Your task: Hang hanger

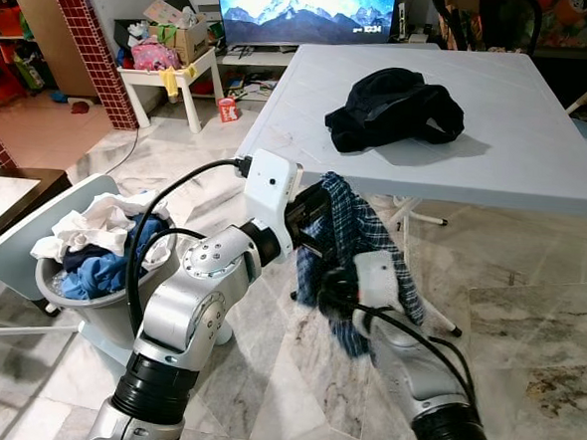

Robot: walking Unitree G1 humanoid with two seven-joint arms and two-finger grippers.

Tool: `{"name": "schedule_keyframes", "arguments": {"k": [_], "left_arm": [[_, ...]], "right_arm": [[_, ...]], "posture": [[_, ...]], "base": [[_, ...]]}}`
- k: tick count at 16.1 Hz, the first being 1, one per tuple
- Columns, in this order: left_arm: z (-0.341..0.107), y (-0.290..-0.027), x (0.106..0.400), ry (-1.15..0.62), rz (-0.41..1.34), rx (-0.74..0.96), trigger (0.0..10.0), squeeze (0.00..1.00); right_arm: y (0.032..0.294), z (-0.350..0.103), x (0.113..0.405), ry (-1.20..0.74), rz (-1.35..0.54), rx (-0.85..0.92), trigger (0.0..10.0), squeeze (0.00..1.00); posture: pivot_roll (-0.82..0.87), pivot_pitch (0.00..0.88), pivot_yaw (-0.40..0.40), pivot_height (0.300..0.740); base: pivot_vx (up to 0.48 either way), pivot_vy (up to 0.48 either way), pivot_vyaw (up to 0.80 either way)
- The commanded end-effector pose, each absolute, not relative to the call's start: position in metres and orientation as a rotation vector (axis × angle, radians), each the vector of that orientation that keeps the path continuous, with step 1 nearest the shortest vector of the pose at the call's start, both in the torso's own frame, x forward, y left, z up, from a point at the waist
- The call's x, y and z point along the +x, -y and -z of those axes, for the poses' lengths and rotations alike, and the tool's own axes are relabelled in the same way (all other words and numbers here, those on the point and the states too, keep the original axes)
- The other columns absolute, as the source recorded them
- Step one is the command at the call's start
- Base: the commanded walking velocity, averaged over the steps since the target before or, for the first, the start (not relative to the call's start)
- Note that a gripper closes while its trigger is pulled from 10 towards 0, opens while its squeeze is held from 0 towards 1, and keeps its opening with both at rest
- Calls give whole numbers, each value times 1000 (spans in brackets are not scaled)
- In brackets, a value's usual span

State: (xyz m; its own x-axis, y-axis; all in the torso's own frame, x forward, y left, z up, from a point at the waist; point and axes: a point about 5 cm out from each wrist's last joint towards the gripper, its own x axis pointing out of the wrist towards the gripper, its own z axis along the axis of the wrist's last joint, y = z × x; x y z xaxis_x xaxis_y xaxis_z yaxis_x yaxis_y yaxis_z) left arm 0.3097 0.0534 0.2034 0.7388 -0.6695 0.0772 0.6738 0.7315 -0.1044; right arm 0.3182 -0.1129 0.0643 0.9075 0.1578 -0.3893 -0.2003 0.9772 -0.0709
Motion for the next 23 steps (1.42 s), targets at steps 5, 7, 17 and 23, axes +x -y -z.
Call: {"name": "schedule_keyframes", "arguments": {"k": [5, 7, 17, 23], "left_arm": [[-214, -58, 311, 69, 741, -118, 10000, 0], [-216, -56, 310, 72, 748, -114, 10000, 0], [-226, -61, 313, 101, 739, -110, 10000, 0], [-227, -67, 316, 104, 725, -101, 10000, 0]], "right_arm": [[118, -59, 319, -399, -179, -95, 0, 0], [110, -54, 316, -413, -223, -60, 0, 0], [115, -23, 296, -547, -316, -14, 0, 0], [137, -22, 302, -551, -242, -27, 0, 0]], "posture": [[-53, 9, 125, 740], [-50, 6, 126, 740], [-37, 0, 121, 740], [-34, 0, 117, 740]], "base": [[0, 0, 0], [0, 0, 0], [0, 0, 0], [0, 0, 0]]}}
